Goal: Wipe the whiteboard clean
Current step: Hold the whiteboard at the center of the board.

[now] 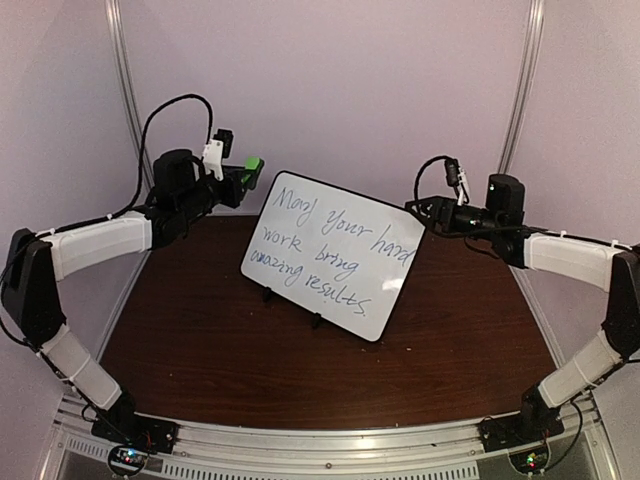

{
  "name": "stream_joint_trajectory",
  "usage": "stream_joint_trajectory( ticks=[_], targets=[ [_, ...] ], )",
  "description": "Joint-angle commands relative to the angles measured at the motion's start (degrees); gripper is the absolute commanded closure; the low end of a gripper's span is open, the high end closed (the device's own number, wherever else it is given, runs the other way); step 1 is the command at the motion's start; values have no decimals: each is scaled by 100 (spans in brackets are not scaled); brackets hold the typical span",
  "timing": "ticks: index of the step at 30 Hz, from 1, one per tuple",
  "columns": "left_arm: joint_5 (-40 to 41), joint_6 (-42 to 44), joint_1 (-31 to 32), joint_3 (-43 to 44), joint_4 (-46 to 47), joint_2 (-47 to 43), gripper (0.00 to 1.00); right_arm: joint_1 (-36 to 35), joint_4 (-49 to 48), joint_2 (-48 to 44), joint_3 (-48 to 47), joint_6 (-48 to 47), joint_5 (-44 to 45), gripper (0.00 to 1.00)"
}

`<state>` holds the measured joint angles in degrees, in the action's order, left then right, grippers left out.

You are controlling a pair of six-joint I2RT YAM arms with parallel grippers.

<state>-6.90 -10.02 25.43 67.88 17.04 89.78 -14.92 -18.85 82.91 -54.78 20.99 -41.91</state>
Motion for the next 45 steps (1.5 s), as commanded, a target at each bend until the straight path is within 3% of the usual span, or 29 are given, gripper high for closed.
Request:
stream_joint_trajectory(
  ticks=[1,10,30,37,42,45],
  targets=[
    [-656,214,-121,-160,1152,157,74,59,-420,169,88,646,-581,15],
    [-1138,274,-185,-320,1878,554,74,65,-2094,245,807,1491,-521,26],
    [-1433,399,-425,-178,2126,900,75,59,-3596,1423,416,2485,-713,49],
    [-1417,446,-425,-205,2080,914,75,60,-3705,1477,373,2586,-766,63],
    [-1423,516,-425,-170,2019,1034,75,64,-3774,1555,322,2666,-825,83],
    [-1425,543,-425,-154,1999,1074,75,59,-3776,1562,336,2660,-845,89]
  ],
)
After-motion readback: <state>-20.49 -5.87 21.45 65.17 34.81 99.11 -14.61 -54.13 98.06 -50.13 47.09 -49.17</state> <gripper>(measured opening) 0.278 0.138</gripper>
